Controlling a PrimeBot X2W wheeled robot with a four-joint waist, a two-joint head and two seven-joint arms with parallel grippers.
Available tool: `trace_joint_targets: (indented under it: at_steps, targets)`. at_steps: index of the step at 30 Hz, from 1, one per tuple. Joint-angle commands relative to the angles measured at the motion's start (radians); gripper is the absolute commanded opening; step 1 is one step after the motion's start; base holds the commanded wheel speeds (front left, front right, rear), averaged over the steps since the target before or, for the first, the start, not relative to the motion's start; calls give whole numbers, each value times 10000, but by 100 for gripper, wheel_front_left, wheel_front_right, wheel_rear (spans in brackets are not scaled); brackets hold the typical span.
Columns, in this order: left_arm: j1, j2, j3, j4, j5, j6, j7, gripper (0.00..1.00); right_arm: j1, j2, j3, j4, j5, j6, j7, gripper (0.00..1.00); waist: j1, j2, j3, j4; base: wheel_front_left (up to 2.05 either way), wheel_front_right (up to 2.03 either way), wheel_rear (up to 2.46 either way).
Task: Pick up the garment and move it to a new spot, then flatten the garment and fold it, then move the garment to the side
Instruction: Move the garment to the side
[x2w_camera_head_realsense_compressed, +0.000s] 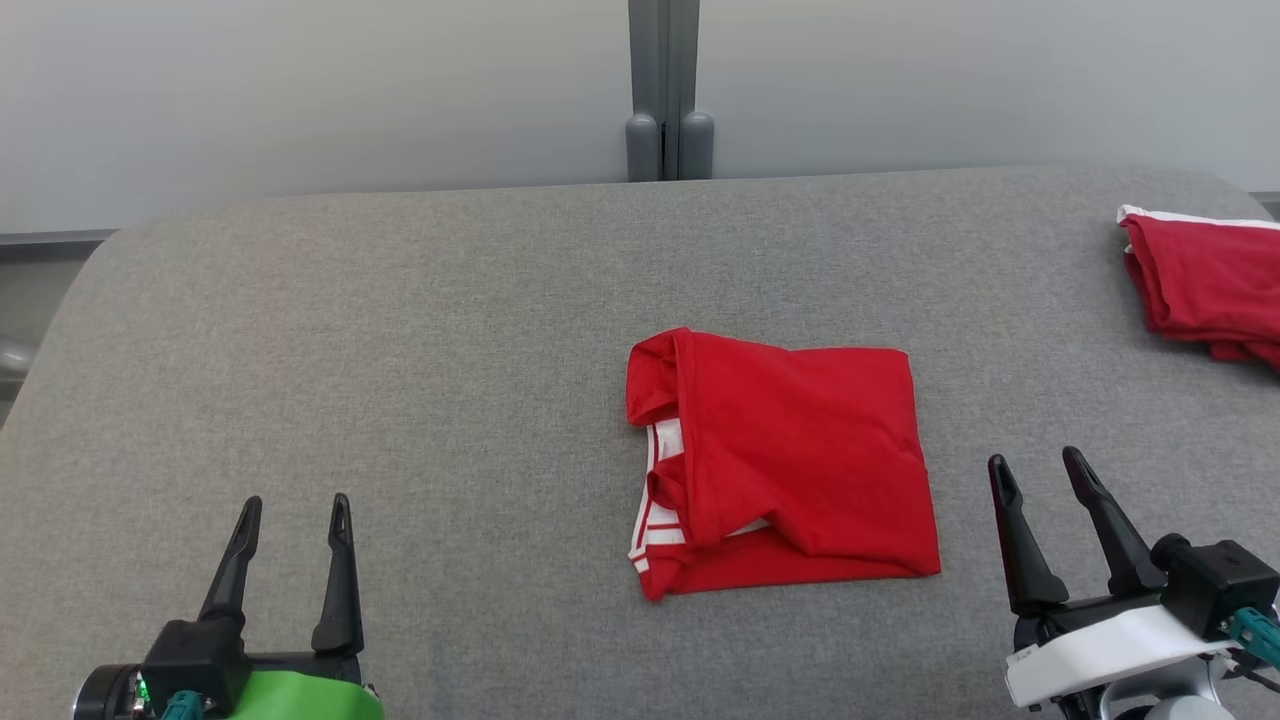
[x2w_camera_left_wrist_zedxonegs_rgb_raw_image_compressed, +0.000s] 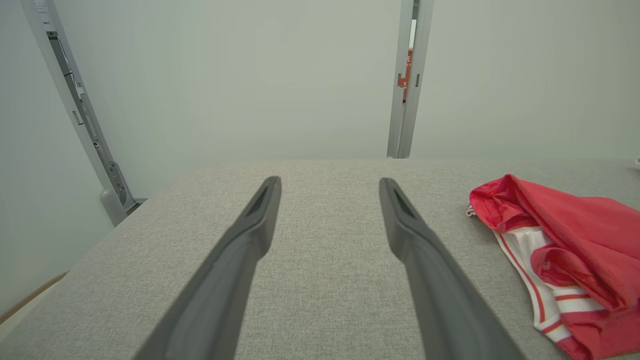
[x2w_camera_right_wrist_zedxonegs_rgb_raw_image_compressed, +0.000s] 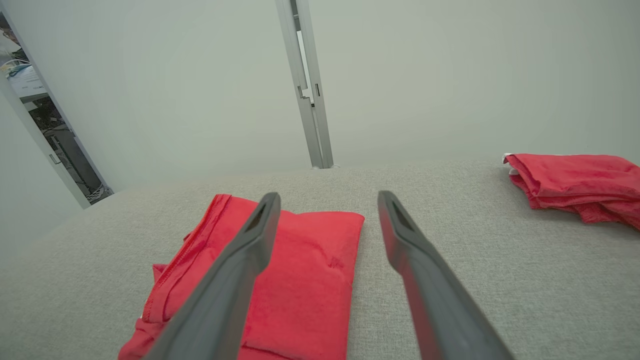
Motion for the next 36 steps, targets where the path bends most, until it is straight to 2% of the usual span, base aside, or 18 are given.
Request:
trace_joint_targets:
  at_steps: [1,26,36]
  targets:
    - [169,73,49,-37,73,-19,-27,100,82,18,17,-24,-38,-4,34,100,0,0,2,-5,0,0,0]
    - [198,40,84,-87,127,-40,-27,100,11,31,52,130,-44,-4,47,100,0,0,-5,-7,0,0,0]
    - [-192,19,-24,-153,128,-45,-27,100,-1526,-177,357,801,-337,-4,267,100,0,0,385,57,0,0,0]
